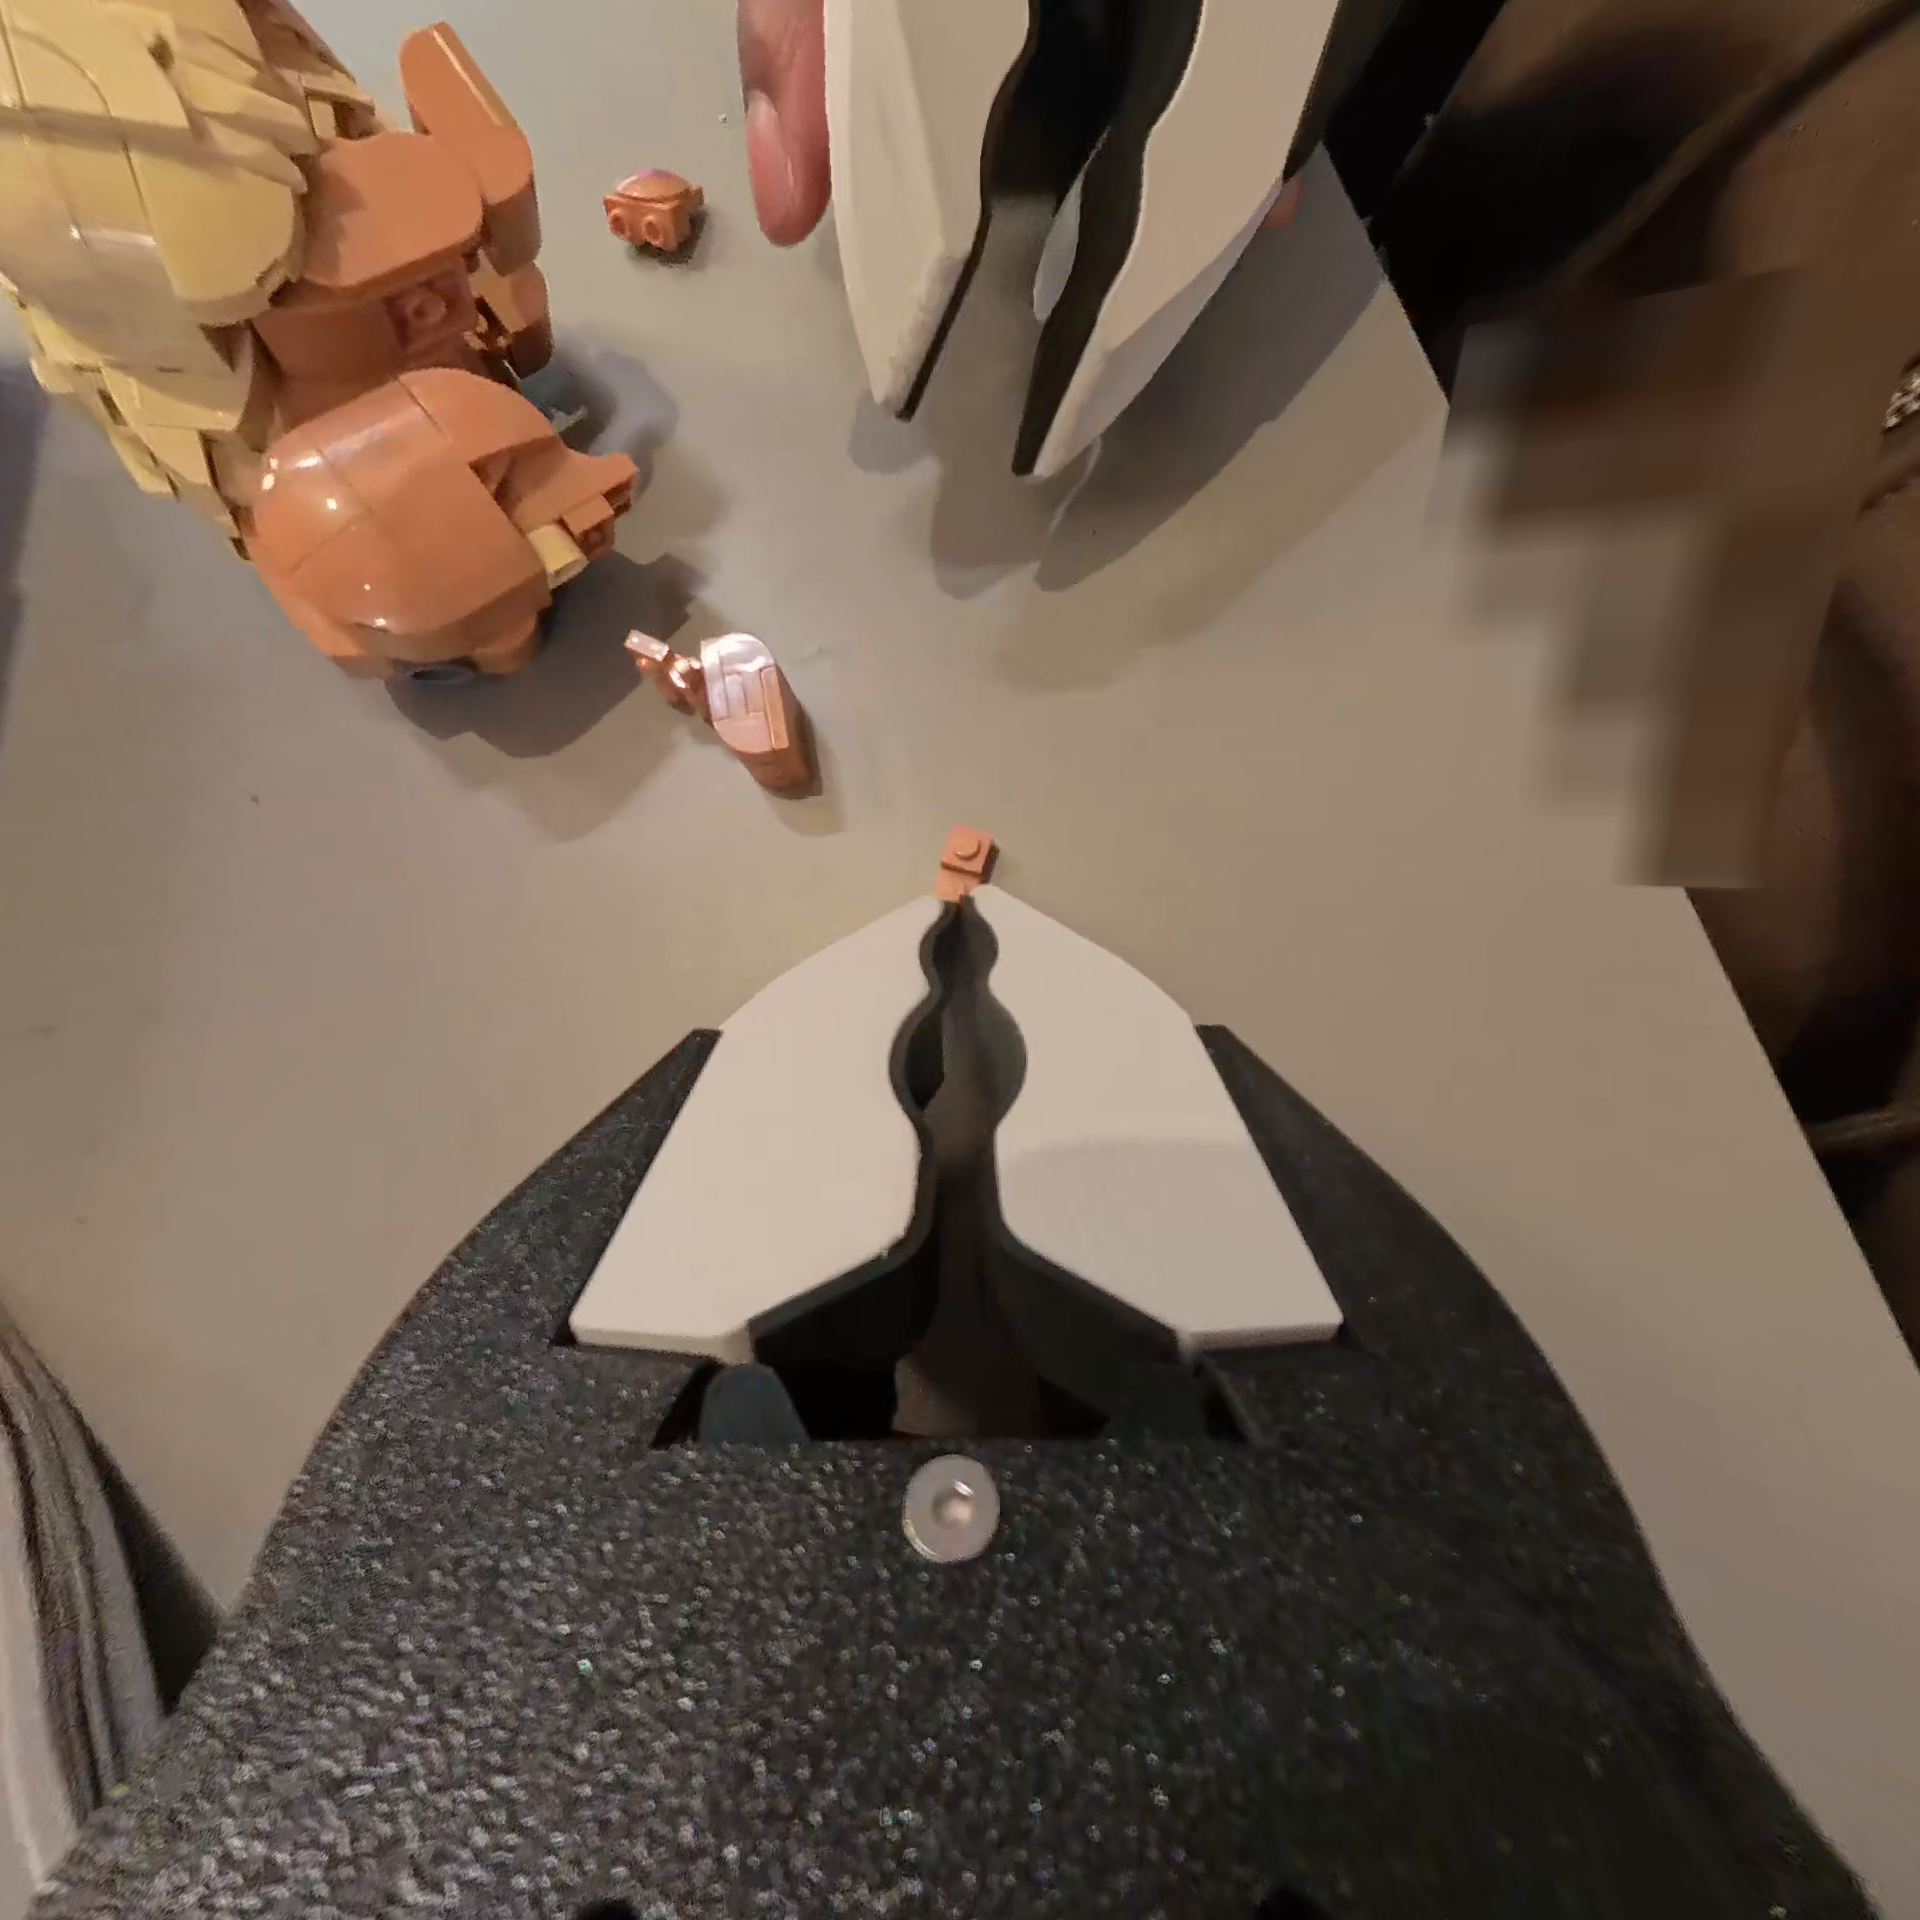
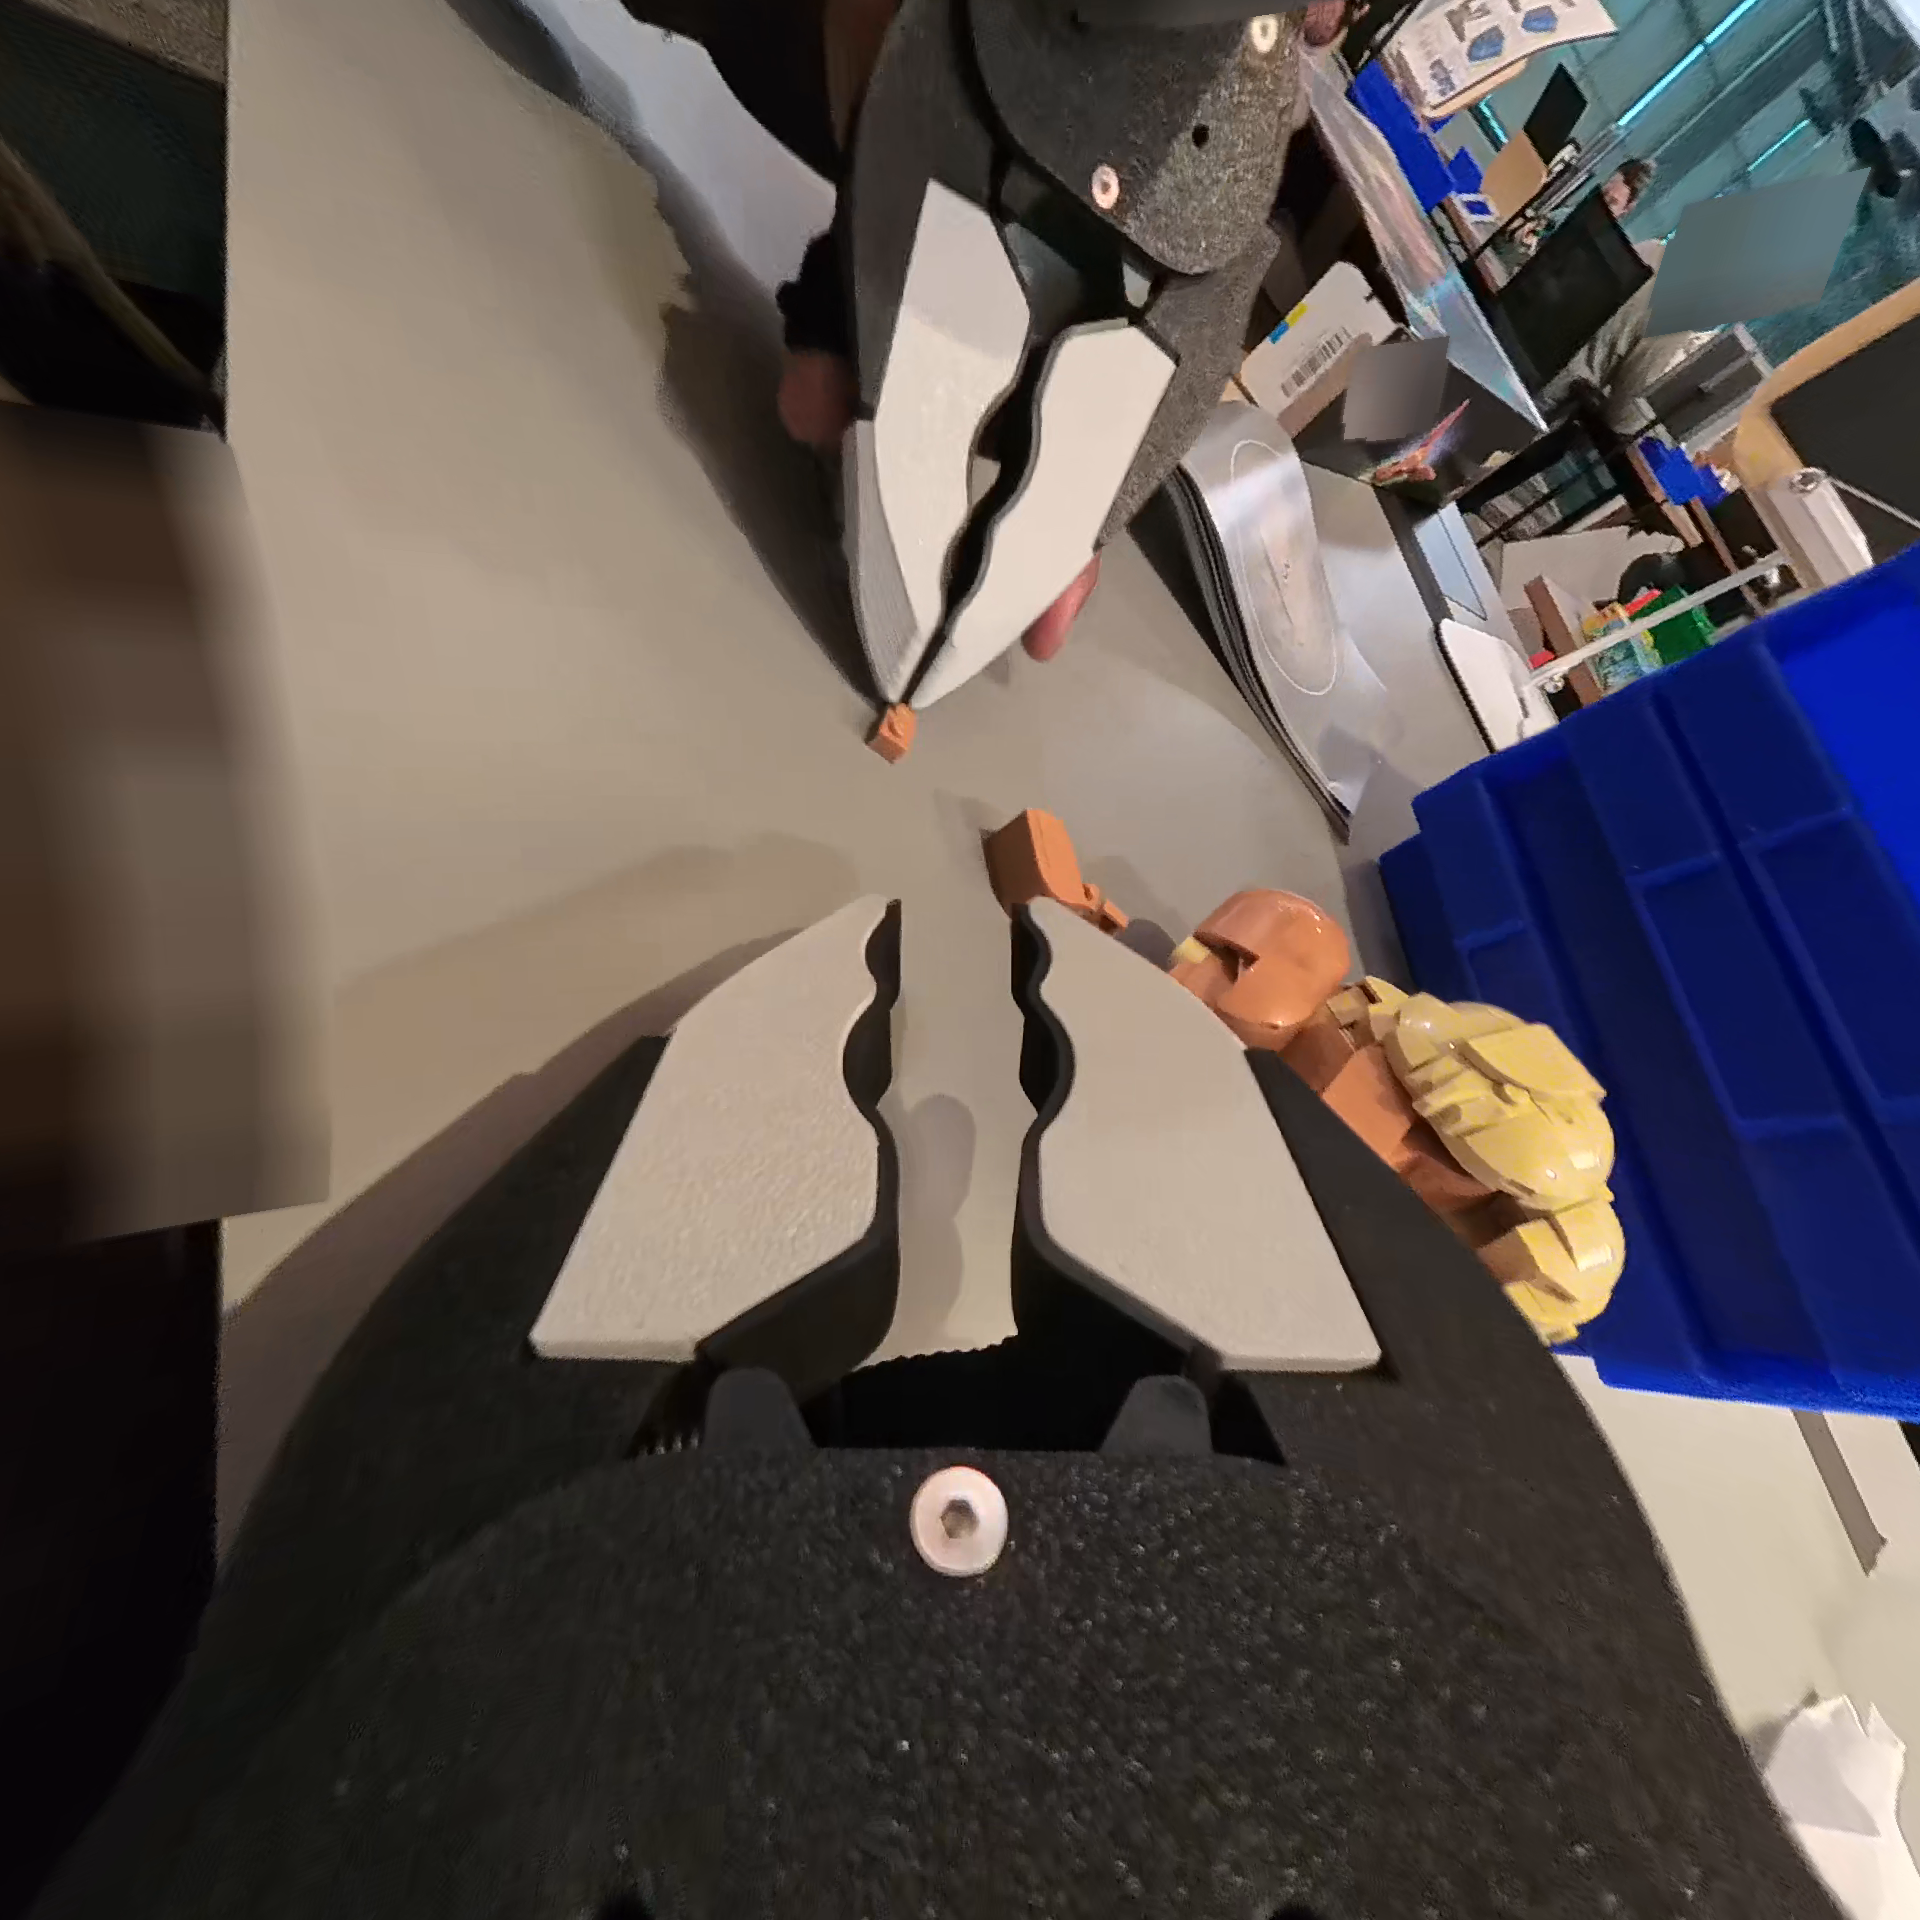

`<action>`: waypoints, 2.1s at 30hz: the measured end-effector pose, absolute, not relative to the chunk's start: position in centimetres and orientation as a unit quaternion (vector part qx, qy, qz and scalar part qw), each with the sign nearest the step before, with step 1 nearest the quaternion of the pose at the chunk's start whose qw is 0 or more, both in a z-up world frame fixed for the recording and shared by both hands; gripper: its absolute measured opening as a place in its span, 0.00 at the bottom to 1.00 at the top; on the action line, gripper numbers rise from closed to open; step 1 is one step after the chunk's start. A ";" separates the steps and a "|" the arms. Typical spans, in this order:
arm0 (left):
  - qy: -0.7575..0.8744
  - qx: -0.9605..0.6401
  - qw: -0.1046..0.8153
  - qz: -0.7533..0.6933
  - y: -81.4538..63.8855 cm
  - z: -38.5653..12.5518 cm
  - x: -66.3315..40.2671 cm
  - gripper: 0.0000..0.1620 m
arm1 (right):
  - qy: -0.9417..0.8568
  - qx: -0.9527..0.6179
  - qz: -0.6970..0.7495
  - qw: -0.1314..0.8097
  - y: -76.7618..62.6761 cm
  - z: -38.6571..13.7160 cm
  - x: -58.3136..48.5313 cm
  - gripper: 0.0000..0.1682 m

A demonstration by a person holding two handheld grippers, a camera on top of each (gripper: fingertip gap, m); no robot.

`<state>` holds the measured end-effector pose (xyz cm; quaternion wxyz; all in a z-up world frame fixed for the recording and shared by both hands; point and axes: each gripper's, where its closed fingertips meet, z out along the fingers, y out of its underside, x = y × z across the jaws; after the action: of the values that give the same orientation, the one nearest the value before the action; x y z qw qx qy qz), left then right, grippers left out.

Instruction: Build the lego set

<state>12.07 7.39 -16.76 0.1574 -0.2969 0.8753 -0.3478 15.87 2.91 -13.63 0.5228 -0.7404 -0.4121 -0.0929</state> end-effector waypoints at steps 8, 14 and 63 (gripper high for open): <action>0.881 -0.306 0.173 -0.318 7.5 -15.9 12.8 0.00 | -0.405 -0.751 -0.063 0.518 3.4 -13.6 15.2 0.12; 0.884 -0.306 0.138 -0.326 8.1 -16.5 12.3 0.03 | -0.406 -0.752 -0.068 0.515 3.4 -13.8 15.2 0.12; 0.858 -0.403 0.089 -0.304 8.6 -16.8 8.4 0.14 | -0.416 -0.752 -0.090 0.504 3.5 -14.4 15.3 0.11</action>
<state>8.44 8.60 -16.78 0.0894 -0.4034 0.8585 -0.3038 15.31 3.50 -14.36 0.5038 -0.7518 -0.4158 -0.0899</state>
